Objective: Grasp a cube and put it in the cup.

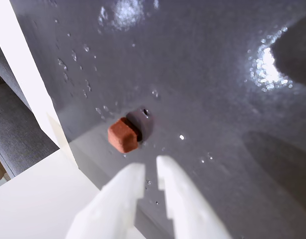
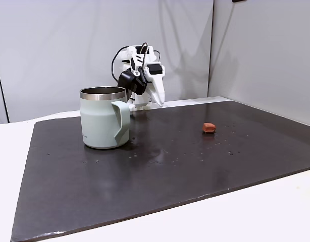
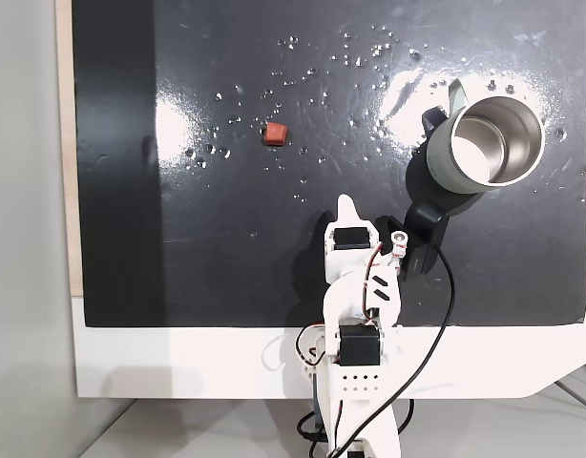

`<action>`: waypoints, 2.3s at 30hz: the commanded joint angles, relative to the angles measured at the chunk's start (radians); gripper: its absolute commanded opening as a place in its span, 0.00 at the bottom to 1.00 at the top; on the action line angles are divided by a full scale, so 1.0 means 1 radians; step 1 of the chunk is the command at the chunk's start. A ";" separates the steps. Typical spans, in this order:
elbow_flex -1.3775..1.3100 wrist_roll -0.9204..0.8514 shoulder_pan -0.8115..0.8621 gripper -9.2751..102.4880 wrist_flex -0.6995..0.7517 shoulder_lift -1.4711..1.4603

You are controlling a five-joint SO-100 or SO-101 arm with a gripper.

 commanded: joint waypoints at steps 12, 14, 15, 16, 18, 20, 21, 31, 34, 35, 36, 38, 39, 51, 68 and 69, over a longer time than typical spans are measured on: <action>-0.006 0.052 0.049 0.08 -0.038 0.009; -0.006 0.052 0.049 0.08 -0.038 0.009; -0.006 0.052 0.049 0.08 -0.038 0.009; -0.006 0.054 0.049 0.08 -0.038 0.009; -0.006 0.058 0.054 0.08 -0.038 0.009; -0.006 0.064 0.058 0.08 -0.038 0.009; -0.006 0.058 0.055 0.08 -0.040 0.009; -0.236 -0.005 0.008 0.08 0.060 -0.023; -0.357 -0.017 -0.023 0.08 0.080 -0.130; -0.402 -0.017 -0.029 0.08 0.081 -0.184; -0.445 -0.017 -0.032 0.08 0.081 -0.244; -0.540 -0.011 -0.037 0.08 0.078 -0.374; -0.589 -0.002 -0.037 0.08 0.077 -0.437; -1.223 0.195 -0.118 0.08 0.270 -1.074; -1.649 0.466 -0.287 0.08 0.534 -1.603; -1.661 0.474 -0.287 0.08 0.535 -1.620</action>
